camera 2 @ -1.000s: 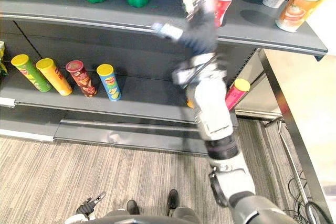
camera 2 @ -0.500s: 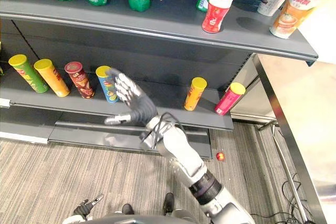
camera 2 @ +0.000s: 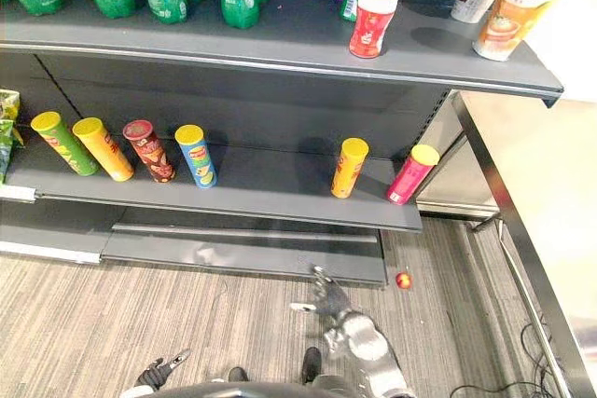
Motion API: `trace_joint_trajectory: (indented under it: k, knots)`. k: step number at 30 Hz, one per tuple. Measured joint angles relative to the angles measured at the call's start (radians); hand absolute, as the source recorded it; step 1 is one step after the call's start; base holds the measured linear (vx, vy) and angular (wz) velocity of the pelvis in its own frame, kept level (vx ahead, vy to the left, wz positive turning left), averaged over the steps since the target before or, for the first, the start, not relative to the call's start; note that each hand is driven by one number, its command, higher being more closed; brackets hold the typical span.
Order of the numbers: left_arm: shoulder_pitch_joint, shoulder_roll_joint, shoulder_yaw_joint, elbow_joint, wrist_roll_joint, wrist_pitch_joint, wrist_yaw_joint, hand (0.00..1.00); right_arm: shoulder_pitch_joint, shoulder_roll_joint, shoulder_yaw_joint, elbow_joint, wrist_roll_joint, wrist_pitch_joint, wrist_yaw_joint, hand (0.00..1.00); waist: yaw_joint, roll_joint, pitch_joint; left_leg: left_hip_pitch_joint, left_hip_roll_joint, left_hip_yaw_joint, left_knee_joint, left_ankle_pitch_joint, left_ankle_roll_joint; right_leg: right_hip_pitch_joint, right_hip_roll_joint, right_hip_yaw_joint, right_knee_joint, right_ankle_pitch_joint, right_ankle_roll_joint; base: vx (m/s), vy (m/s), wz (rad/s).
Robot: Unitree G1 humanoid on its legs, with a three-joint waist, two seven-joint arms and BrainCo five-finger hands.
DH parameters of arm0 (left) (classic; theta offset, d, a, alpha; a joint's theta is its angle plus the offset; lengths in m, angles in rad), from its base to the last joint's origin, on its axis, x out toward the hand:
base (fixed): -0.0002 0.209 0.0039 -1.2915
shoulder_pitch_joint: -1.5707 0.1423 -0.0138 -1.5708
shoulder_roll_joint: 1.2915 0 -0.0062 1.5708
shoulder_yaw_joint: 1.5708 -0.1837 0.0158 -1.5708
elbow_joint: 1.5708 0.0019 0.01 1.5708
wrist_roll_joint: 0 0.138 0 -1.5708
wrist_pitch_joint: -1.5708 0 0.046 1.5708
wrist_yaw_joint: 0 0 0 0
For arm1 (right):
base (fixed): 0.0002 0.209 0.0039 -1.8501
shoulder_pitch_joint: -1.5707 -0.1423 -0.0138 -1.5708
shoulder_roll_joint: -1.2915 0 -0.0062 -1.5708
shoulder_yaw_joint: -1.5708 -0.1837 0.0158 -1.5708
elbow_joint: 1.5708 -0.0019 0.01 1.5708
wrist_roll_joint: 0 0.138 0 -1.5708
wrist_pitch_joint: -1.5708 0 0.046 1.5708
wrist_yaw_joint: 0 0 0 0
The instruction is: Put the gum and the chips on the shelf.
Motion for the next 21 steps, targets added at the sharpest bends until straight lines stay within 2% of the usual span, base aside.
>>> trace_joint_trajectory:
  k: [6,13,15,17,19,20,21]
  knots:
    - [0.017,-0.005,0.007,-0.007,-0.02,-0.02,-0.017,0.0,0.01,0.006,-0.16,0.205,0.013,0.001,-0.035,0.0,-0.01,0.004,-0.002,0.002,-0.002,0.0,0.0,0.001,0.002,0.001,-0.002,-0.001,0.0,0.0,0.0,0.0,0.0,0.0]
    - [0.024,-0.004,-0.012,-0.009,-0.073,-0.021,-0.046,0.0,0.022,0.029,-0.348,0.384,0.013,0.0,-0.068,0.0,-0.015,0.012,0.009,0.018,-0.004,0.0,0.002,-0.004,-0.001,0.016,-0.005,-0.001,-0.003,-0.007,0.004,0.0,-0.001,0.01]
    - [0.016,-0.002,-0.016,-0.021,-0.097,-0.023,-0.051,0.0,0.009,0.031,-0.393,0.428,0.014,-0.002,-0.082,0.0,-0.022,0.013,0.042,-0.039,0.02,-0.002,0.143,-0.067,0.006,-0.011,-0.013,0.0,0.069,-0.04,0.007,-0.01,-0.005,0.03]
    - [-0.005,-0.001,-0.027,-0.035,-0.133,-0.029,-0.05,0.0,-0.001,0.032,-0.452,0.45,0.049,-0.004,-0.104,0.0,-0.026,0.031,0.085,-0.128,0.061,-0.01,0.326,-0.157,0.02,-0.09,-0.018,0.002,0.221,-0.101,0.012,-0.09,0.004,-0.02]
    - [-0.017,0.003,-0.033,-0.033,-0.162,-0.034,-0.051,0.0,0.006,0.045,-0.502,0.474,0.086,-0.004,-0.108,0.0,-0.044,0.041,0.107,-0.15,0.062,-0.016,0.376,-0.179,0.029,-0.118,-0.031,0.004,0.276,-0.116,0.014,-0.09,0.072,0.04]
    - [-0.021,0.004,-0.031,-0.032,-0.178,-0.035,-0.051,0.0,0.015,0.056,-0.524,0.48,0.109,-0.004,-0.108,0.0,-0.051,0.027,0.115,-0.158,0.06,-0.009,0.385,-0.183,0.031,-0.126,-0.034,0.011,0.275,-0.112,0.02,-0.08,0.116,-0.35]
    - [-0.024,0.003,-0.02,-0.032,-0.205,-0.037,-0.053,0.0,0.025,0.08,-0.56,0.479,0.133,-0.005,-0.109,0.0,-0.05,0.03,0.119,-0.159,0.062,0.037,0.39,-0.191,0.04,-0.14,-0.032,0.046,0.26,-0.1,0.047,-0.09,0.124,-0.59]
